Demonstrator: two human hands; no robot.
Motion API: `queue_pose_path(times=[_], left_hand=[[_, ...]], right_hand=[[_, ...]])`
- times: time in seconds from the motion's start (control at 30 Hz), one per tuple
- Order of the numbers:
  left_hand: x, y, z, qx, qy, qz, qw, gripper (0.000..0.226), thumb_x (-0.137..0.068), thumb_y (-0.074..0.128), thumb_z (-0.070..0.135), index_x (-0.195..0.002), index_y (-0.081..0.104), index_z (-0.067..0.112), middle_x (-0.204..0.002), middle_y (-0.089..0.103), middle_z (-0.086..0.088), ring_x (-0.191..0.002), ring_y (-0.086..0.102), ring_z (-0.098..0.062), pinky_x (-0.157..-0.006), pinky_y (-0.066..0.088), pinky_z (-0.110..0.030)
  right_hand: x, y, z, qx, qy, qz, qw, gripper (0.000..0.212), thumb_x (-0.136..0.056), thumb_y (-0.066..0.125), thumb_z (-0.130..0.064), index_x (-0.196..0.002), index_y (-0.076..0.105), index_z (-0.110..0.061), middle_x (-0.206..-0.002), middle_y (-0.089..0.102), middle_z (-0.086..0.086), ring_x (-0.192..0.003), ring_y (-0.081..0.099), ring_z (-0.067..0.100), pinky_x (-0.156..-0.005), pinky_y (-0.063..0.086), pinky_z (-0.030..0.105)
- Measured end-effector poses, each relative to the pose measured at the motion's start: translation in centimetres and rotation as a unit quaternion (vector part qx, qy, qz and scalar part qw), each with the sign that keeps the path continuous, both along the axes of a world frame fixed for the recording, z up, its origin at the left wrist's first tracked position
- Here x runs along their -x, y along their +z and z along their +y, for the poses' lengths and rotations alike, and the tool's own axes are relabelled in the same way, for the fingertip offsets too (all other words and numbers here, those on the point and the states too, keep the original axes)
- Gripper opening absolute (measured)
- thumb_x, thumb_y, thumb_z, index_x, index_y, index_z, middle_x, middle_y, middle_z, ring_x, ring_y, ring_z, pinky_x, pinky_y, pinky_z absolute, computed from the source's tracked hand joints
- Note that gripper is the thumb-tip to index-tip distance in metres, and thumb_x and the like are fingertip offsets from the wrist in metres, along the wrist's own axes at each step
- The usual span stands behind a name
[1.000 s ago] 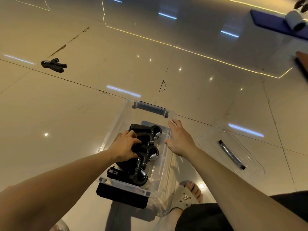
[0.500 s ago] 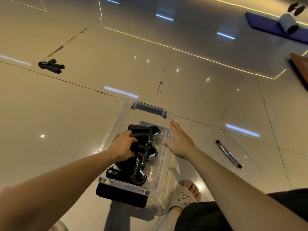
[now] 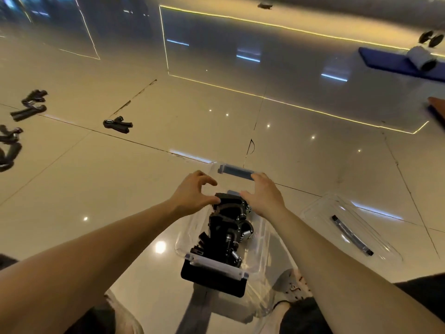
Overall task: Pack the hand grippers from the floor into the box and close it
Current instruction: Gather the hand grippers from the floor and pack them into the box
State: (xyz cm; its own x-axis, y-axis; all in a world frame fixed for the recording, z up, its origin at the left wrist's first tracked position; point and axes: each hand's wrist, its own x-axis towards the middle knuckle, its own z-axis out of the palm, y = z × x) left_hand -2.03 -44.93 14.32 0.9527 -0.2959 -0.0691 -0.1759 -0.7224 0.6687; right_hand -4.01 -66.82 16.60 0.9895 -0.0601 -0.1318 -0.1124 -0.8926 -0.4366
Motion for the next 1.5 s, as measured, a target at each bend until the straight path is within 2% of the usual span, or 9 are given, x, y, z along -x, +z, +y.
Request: queue_pose_path(times=[0.23,0.53,0.73,0.9,1.03,1.17,1.3,1.4,1.5], left_hand=[[1.7,7.6,10.5,-0.047,0.038,-0.012,0.998,0.043,-0.078,0.084,0.04,-0.114,0.069,0.023,-0.115,0.052,0.007,-0.107,0.052,-0.01,-0.085,0.043,-0.027],[5.6,15.6,26.7,-0.066,0.119,-0.025,0.99,0.041,-0.081,0.082,0.036,-0.115,0.071,0.016,-0.124,0.066,-0.004,-0.113,0.059,-0.016,-0.09,0.048,-0.031],[6.6,18.1,34.6,-0.079,0.162,-0.047,0.983,0.038,-0.082,0.08,0.035,-0.113,0.071,0.015,-0.12,0.068,-0.003,-0.103,0.058,-0.014,-0.084,0.048,-0.029],[4.9,19.8,41.8,-0.129,0.186,-0.063,0.972,0.04,-0.082,0.08,0.034,-0.115,0.07,0.014,-0.122,0.067,-0.002,-0.108,0.059,-0.015,-0.085,0.046,-0.028],[0.9,19.9,48.0,-0.157,0.238,-0.053,0.957,0.042,-0.079,0.082,0.039,-0.112,0.071,0.015,-0.112,0.069,-0.001,-0.099,0.062,-0.016,-0.085,0.054,-0.036],[-3.3,18.7,53.3,-0.179,0.28,-0.029,0.943,0.039,-0.077,0.082,0.04,-0.105,0.071,0.017,-0.1,0.071,0.0,-0.089,0.065,-0.017,-0.082,0.058,-0.039],[-7.3,15.1,57.2,-0.169,0.307,0.001,0.937,0.045,-0.076,0.082,0.042,-0.11,0.069,0.014,-0.097,0.069,0.0,-0.088,0.065,-0.019,-0.079,0.058,-0.038],[-10.6,11.3,60.0,-0.16,0.321,0.041,0.932,0.048,-0.077,0.081,0.042,-0.113,0.066,0.015,-0.102,0.068,-0.001,-0.091,0.064,-0.02,-0.081,0.057,-0.039],[-14.4,7.3,63.0,-0.137,0.346,0.083,0.924,0.046,-0.079,0.081,0.042,-0.112,0.064,0.015,-0.102,0.067,-0.003,-0.091,0.064,-0.021,-0.084,0.057,-0.042]], right_hand=[[2.0,6.2,9.3,-0.061,0.056,-0.053,0.995,0.054,-0.094,0.067,-0.038,-0.14,0.052,-0.014,-0.14,0.05,0.003,-0.121,0.054,0.021,-0.094,0.042,0.032],[2.4,12.9,26.8,-0.084,0.129,-0.066,0.986,0.04,-0.091,0.07,-0.035,-0.125,0.064,-0.014,-0.13,0.061,0.003,-0.116,0.058,0.022,-0.095,0.05,0.038],[0.5,14.3,37.2,-0.144,0.098,-0.052,0.983,0.033,-0.089,0.072,-0.025,-0.119,0.065,-0.013,-0.116,0.067,0.005,-0.095,0.06,0.021,-0.083,0.051,0.034],[-2.9,14.5,44.2,-0.139,0.12,-0.043,0.982,0.034,-0.089,0.069,-0.025,-0.12,0.063,-0.014,-0.114,0.066,0.004,-0.092,0.057,0.021,-0.072,0.042,0.029],[-7.9,13.7,48.2,-0.133,0.129,-0.037,0.982,0.031,-0.088,0.069,-0.023,-0.117,0.065,-0.013,-0.115,0.067,0.005,-0.099,0.059,0.024,-0.075,0.043,0.029],[-13.0,12.2,51.6,-0.114,0.142,-0.023,0.983,0.018,-0.087,0.07,-0.019,-0.102,0.063,-0.011,-0.109,0.069,0.01,-0.091,0.061,0.027,-0.071,0.048,0.032],[-18.6,9.9,54.6,-0.084,0.145,-0.001,0.986,0.027,-0.088,0.069,-0.019,-0.111,0.066,-0.004,-0.11,0.071,0.014,-0.096,0.065,0.031,-0.084,0.054,0.04],[-23.2,7.4,56.4,-0.054,0.147,0.016,0.988,0.03,-0.089,0.068,-0.022,-0.113,0.065,-0.004,-0.106,0.071,0.013,-0.093,0.065,0.031,-0.08,0.054,0.039],[-28.4,4.3,57.7,-0.027,0.146,0.039,0.988,0.038,-0.09,0.067,-0.025,-0.122,0.062,-0.007,-0.099,0.064,0.007,-0.088,0.06,0.028,-0.069,0.046,0.033]])
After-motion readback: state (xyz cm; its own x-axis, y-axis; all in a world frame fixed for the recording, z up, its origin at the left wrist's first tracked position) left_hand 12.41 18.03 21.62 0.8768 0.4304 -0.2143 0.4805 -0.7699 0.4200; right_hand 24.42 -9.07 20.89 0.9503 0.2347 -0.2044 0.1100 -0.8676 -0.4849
